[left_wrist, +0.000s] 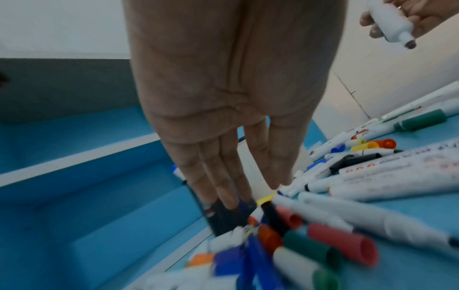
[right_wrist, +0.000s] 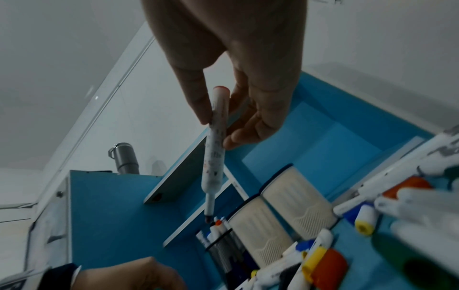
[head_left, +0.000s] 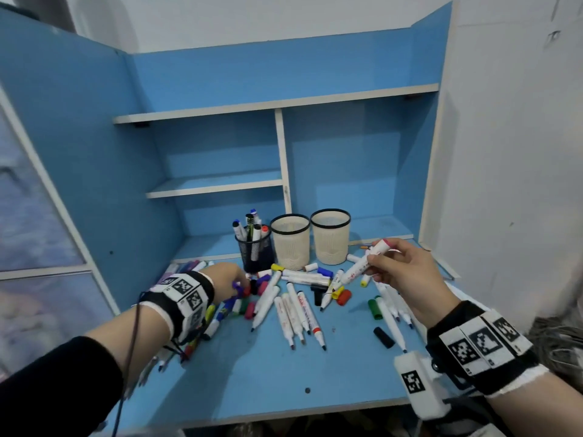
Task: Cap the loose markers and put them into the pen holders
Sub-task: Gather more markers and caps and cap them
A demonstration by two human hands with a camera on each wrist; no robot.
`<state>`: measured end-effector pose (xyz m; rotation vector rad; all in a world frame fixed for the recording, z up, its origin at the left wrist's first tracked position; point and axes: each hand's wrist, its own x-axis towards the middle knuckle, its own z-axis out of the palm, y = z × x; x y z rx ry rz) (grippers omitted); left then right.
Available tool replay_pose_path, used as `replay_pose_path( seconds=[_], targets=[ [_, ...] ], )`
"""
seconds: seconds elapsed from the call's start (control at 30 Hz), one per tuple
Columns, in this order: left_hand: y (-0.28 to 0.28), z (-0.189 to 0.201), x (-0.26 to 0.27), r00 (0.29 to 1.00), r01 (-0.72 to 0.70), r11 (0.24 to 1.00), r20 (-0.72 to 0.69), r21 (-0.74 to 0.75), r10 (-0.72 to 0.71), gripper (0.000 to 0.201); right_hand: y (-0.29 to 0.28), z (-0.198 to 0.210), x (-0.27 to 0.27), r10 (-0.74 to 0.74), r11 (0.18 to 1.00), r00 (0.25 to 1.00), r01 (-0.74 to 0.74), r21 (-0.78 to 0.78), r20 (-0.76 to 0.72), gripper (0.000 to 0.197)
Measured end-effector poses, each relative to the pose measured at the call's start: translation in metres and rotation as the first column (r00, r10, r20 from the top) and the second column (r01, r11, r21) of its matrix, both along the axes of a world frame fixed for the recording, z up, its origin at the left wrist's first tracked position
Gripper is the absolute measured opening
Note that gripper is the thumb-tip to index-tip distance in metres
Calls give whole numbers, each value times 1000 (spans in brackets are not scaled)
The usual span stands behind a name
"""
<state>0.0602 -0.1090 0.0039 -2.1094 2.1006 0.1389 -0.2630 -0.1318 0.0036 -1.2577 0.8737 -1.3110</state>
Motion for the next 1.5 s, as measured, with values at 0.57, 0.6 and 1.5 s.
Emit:
replay_pose_path(
  seconds=[0.57, 0.6, 1.5],
  targets=[
    [59, -20, 41, 994, -68, 996, -84, 62, 73, 32, 32, -28, 44, -42, 999, 978, 41, 7, 206, 18],
    [54, -19, 32, 994, -52, 997, -91, 57, 57, 33, 32, -31, 45, -43, 999, 978, 41, 14, 206, 19],
    [22, -31, -16, 981, -129, 991, -141, 42, 134, 20, 53, -32, 50, 11, 1000, 987, -11, 1, 158, 15]
  ],
)
